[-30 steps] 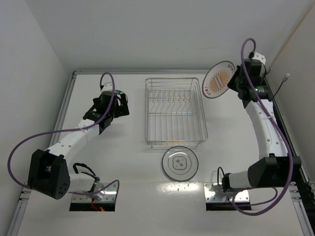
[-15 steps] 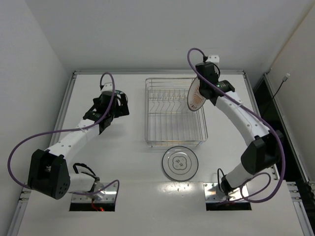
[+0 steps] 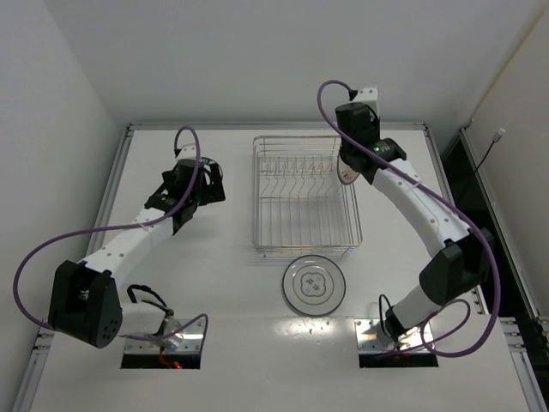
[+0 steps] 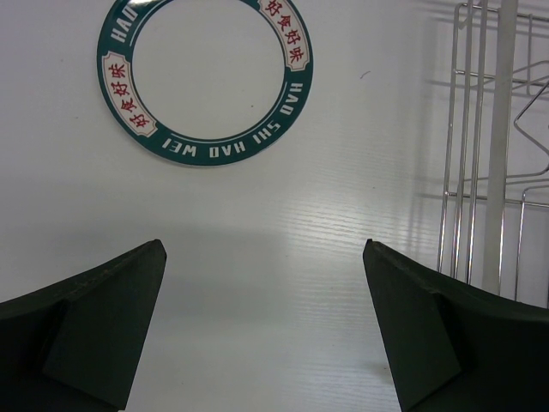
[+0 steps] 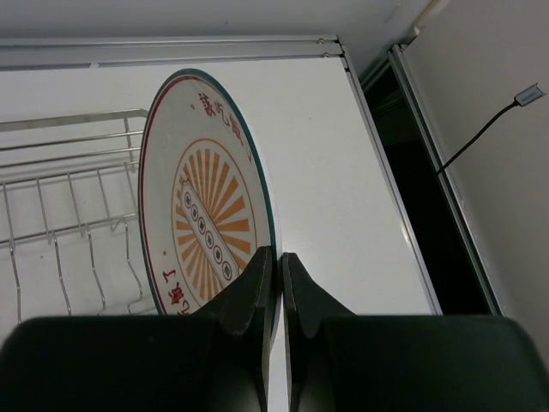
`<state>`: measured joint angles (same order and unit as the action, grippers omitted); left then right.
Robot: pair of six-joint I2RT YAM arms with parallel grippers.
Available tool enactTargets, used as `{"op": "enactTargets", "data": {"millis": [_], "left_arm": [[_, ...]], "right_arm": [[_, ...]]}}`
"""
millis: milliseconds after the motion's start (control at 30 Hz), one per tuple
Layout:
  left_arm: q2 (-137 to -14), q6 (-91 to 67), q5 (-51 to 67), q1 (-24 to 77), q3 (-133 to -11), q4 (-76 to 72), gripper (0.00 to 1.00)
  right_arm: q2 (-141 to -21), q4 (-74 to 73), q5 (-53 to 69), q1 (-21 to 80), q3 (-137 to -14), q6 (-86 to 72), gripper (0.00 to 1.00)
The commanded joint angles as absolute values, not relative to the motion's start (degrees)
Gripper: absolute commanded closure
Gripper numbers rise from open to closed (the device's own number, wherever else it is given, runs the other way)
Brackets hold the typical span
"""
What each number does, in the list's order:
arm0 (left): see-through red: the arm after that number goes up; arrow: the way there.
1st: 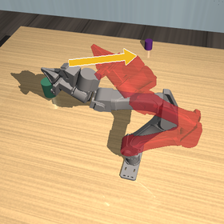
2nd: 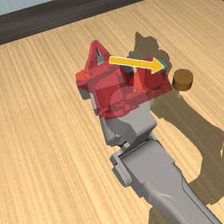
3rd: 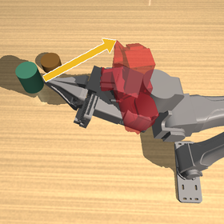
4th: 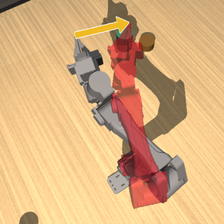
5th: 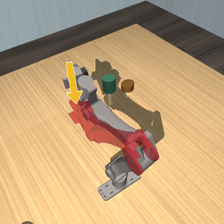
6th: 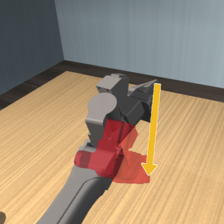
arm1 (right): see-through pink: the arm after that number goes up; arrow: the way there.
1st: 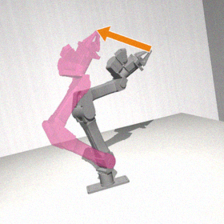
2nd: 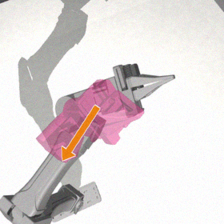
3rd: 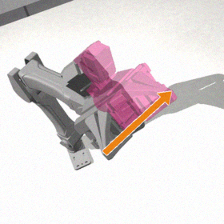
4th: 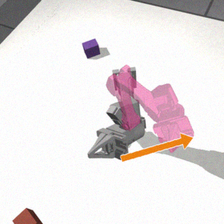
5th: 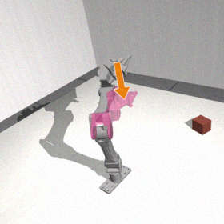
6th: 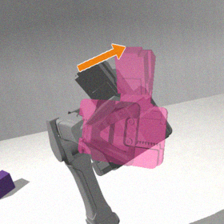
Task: Load the plates into the dish rack
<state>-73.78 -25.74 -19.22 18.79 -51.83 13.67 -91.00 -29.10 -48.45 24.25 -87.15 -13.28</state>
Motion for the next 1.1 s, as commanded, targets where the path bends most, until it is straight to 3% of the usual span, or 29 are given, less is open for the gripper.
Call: {"op": "enactTargets", "data": {"millis": [0,367,733,800,900,1000,1033,1067], "left_arm": [[-73.74,-25.22,-19.34,19.16,-53.61,12.57,0.0],[-73.74,-25.22,-19.86,19.16,-53.61,12.57,0.0],[-76.19,-24.7,-21.62,19.16,-53.09,13.18,0.0],[-76.73,-24.7,-22.93,19.16,-53.09,13.18,0.0],[-77.87,-25.4,-23.47,19.16,-52.56,13.18,0.0],[-78.57,-25.4,-25.74,19.69,-52.56,13.71,0.0],[-79.1,-24.79,-27.06,19.69,-52.56,13.71,0.0],[-79.1,-24.79,-30.9,19.69,-52.56,14.58,0.0]], "right_arm": [[-92.02,-25.05,-49.32,24.61,-89.57,-11.87,1.0],[-95.27,-23.82,-47.72,24.61,-87.36,-13.62,1.0],[-97.12,-23.82,-35.95,24.61,-84.56,-17.48,1.0],[-97.12,-23.82,-33.94,24.61,-83.94,-18.1,0.9],[-96.5,-24.43,-31.99,24.61,-82.8,-18.72,0.63],[-94.66,-26.01,-32.51,24.61,-82.18,-19.5,0.5],[-93.27,-27.76,-33.22,24.61,-83.92,-20.56,0.38],[-92.38,-30.47,-32.53,24.61,-84.89,-21.26,0.33]]}}
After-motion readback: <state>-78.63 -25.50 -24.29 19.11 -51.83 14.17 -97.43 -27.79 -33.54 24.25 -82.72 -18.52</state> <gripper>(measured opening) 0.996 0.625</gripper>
